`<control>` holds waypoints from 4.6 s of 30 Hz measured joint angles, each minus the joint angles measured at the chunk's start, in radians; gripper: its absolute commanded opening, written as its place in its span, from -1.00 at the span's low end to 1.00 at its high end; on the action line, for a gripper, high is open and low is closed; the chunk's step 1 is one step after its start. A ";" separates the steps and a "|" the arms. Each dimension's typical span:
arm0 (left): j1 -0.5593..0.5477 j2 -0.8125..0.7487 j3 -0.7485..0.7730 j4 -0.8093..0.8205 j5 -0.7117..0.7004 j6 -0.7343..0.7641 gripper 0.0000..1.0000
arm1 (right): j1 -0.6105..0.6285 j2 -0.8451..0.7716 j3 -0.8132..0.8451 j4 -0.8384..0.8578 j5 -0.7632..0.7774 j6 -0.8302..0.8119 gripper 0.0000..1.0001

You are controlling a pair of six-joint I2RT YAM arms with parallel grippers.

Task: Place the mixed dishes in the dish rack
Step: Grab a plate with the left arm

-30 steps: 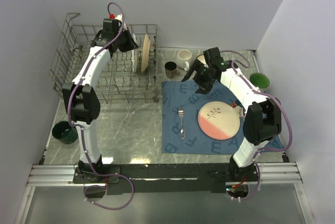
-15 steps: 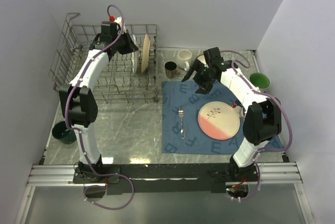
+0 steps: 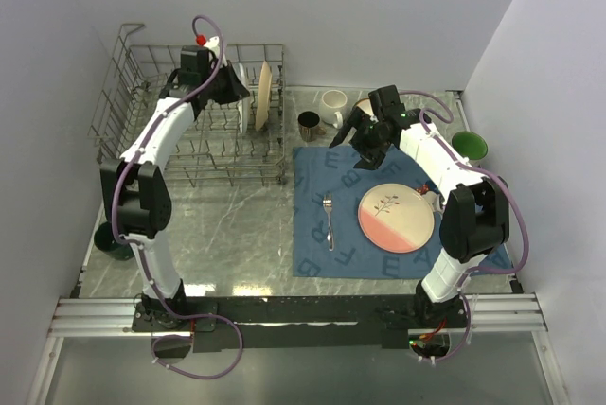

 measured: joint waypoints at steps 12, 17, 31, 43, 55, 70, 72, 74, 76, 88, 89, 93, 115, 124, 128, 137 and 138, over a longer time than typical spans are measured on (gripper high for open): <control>-0.018 -0.050 -0.130 -0.042 0.004 -0.004 0.32 | -0.001 0.008 0.003 -0.001 -0.001 0.000 0.95; -0.018 -0.048 -0.101 -0.052 -0.023 -0.008 0.52 | -0.001 0.028 0.009 -0.001 -0.003 0.000 0.95; -0.018 -0.091 -0.067 -0.039 -0.071 -0.009 0.99 | -0.007 0.036 0.021 -0.004 -0.002 0.000 0.95; -0.012 0.045 0.202 -0.029 -0.126 -0.108 0.36 | -0.011 0.037 0.037 -0.001 -0.002 -0.001 0.94; -0.009 0.126 0.202 -0.066 -0.156 -0.146 -0.41 | -0.017 0.037 0.035 -0.001 -0.002 -0.001 0.95; -0.012 0.150 0.259 -0.101 -0.104 -0.162 -0.98 | -0.021 0.036 0.032 0.000 -0.002 -0.001 0.94; -0.011 0.146 0.259 -0.106 -0.101 -0.159 -0.98 | -0.021 0.036 0.030 0.000 -0.002 -0.001 0.94; -0.010 0.139 0.251 -0.106 -0.096 -0.156 -0.98 | -0.021 0.036 0.026 -0.001 -0.002 -0.001 0.95; -0.007 0.119 0.224 -0.102 -0.090 -0.153 -0.98 | -0.021 0.036 0.020 0.000 -0.003 0.000 0.94; -0.006 0.024 0.087 -0.014 -0.074 -0.222 -0.98 | -0.021 0.035 0.006 0.003 -0.014 0.000 0.94; -0.005 0.024 0.087 -0.013 -0.074 -0.224 -0.98 | -0.021 0.035 0.003 0.004 -0.014 0.000 0.94; -0.004 0.024 0.090 -0.014 -0.072 -0.229 -0.98 | -0.021 0.035 0.002 0.005 -0.016 -0.001 0.94; 0.005 0.024 0.132 -0.026 -0.095 -0.311 -0.98 | -0.021 0.035 0.002 0.007 -0.024 -0.001 0.94; 0.005 0.025 0.185 -0.063 -0.069 -0.328 -0.98 | -0.021 0.035 0.002 0.006 -0.024 -0.001 0.94; 0.003 0.023 0.228 0.002 -0.027 -0.326 -0.98 | -0.021 0.035 0.002 0.006 -0.024 -0.002 0.94; -0.003 0.018 0.233 0.042 0.048 -0.315 -0.98 | -0.021 0.035 0.002 0.007 -0.024 -0.004 0.94; -0.003 0.018 0.233 0.039 0.050 -0.313 -0.98 | -0.021 0.035 0.002 0.007 -0.024 -0.004 0.94</control>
